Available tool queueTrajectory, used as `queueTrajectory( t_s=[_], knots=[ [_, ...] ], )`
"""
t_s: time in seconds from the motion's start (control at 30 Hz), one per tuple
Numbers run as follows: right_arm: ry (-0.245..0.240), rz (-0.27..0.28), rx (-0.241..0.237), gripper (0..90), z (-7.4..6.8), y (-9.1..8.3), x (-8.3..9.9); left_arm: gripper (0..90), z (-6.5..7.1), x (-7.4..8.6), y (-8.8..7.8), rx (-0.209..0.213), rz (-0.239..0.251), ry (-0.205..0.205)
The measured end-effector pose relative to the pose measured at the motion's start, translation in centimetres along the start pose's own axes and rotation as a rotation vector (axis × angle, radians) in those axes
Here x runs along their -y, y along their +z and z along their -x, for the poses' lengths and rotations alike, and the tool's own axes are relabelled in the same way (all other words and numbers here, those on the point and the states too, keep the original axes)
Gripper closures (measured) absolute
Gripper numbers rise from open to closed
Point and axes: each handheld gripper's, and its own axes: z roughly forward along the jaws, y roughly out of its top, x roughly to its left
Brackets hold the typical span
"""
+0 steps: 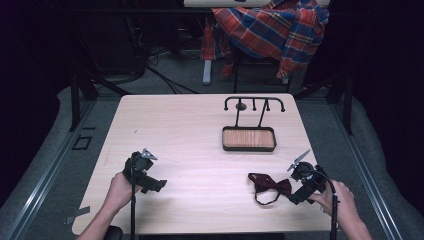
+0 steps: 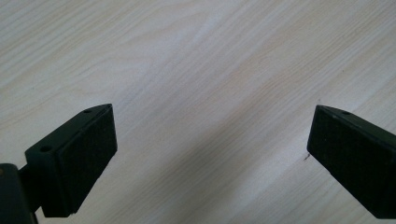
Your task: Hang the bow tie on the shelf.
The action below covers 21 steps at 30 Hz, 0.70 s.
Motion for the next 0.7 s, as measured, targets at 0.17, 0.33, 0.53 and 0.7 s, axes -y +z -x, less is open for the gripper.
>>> queueTrajectory(
  t_s=[0.17,0.33,0.53,0.7],
  knots=[
    [-0.011,0.006,0.007,4.4,-0.1,-0.1,-0.2,1.2,0.0,0.1,0.0,0.002,-0.002,0.0],
    [-0.021,0.018,0.001,2.6,-0.2,0.1,-0.7,0.7,-0.2,0.2,0.1,0.005,-0.001,-0.011],
    [-0.027,0.037,-0.008,0.0,-0.1,0.4,-1.3,0.1,-0.3,0.2,-0.1,0.033,0.02,-0.023],
    [-0.071,0.02,-0.007,0.0,-0.5,1.0,-1.4,0.1,-0.4,0.3,0.0,0.034,0.016,-0.027]
  ],
)
